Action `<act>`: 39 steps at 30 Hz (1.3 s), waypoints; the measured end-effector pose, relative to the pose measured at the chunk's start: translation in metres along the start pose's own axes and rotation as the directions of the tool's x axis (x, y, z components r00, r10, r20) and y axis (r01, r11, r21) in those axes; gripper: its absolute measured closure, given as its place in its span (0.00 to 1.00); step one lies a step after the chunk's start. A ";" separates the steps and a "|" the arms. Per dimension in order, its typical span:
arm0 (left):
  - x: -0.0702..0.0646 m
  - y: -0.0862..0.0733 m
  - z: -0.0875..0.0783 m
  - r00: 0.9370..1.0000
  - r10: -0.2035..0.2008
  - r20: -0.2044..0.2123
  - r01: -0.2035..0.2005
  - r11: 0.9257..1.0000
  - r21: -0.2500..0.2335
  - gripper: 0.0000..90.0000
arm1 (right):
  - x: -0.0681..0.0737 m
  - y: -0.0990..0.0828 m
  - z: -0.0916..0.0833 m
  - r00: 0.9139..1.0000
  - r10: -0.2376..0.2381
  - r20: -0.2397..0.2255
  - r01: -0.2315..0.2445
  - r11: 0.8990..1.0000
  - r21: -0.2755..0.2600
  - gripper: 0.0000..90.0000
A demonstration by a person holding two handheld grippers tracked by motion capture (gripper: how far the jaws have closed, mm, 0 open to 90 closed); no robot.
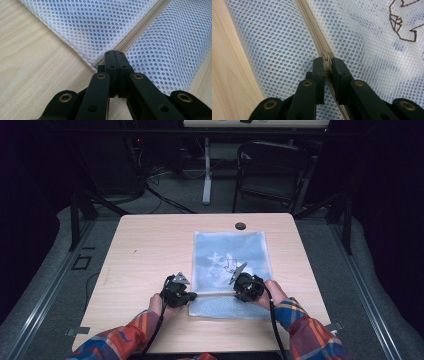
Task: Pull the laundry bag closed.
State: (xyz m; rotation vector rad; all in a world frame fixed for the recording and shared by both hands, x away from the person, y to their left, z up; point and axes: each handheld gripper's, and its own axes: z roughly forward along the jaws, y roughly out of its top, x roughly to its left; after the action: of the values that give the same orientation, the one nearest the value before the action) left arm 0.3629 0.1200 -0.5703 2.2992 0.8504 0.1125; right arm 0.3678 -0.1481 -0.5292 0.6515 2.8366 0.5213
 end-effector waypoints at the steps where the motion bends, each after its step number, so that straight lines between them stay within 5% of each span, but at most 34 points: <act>1: 0.000 0.000 0.000 1.000 0.000 0.000 0.000 1.000 0.000 1.00 | 0.000 -0.001 0.000 1.000 0.007 0.004 -0.007 1.000 -0.007 0.91; 39: -0.001 0.000 0.000 1.000 0.004 -0.005 -0.004 1.000 0.001 1.00 | -0.009 -0.026 -0.013 0.999 0.047 0.018 -0.047 0.999 0.014 0.91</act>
State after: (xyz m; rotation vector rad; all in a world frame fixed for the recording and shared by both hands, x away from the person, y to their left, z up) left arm 0.3625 0.1196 -0.5701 2.3031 0.8481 0.1195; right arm 0.3626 -0.1776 -0.5263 0.7231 2.8179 0.5002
